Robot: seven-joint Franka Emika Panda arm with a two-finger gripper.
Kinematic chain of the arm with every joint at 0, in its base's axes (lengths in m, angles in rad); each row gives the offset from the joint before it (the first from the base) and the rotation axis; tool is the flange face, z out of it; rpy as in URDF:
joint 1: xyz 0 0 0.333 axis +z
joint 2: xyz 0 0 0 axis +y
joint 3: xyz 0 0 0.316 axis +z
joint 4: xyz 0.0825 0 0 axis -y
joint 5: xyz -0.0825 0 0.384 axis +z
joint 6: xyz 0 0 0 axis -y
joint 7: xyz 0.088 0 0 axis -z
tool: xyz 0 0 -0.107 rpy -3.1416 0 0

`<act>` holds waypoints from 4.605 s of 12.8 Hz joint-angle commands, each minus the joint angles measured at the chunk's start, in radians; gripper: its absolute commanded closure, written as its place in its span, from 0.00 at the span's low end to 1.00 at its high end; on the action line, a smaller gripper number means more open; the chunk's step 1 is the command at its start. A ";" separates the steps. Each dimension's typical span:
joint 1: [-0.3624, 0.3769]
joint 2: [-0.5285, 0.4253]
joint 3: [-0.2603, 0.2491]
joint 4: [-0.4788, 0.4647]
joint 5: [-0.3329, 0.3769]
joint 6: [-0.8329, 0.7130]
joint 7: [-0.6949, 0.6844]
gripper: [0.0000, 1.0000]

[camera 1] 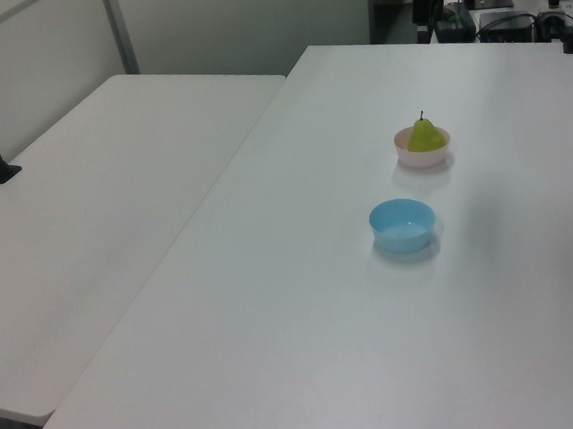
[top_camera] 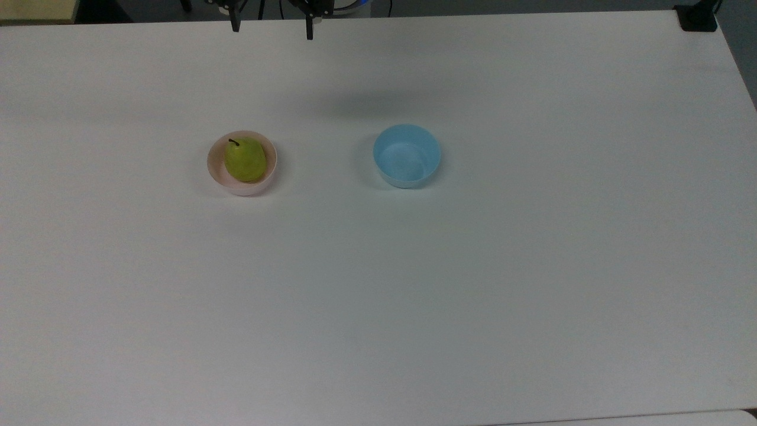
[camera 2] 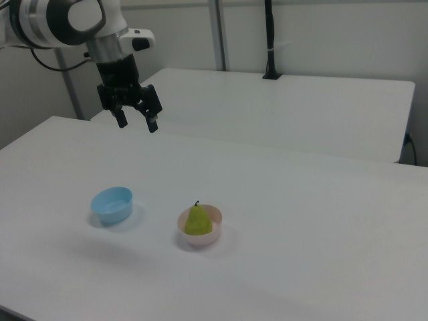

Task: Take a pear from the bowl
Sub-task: 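Move the open gripper over the green pear in the pink bowl, then lower the gripper around the pear and close on it, then lift the pear up out of the pink bowl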

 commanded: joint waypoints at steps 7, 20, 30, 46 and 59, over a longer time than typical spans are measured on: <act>0.008 0.013 0.001 0.011 0.015 -0.024 0.017 0.00; -0.113 0.048 -0.012 -0.034 0.015 0.031 -0.296 0.00; -0.133 0.120 -0.012 -0.263 0.002 0.321 -0.334 0.00; -0.156 0.283 -0.013 -0.303 -0.033 0.526 -0.380 0.19; -0.150 0.211 -0.012 -0.254 -0.021 0.389 -0.365 0.61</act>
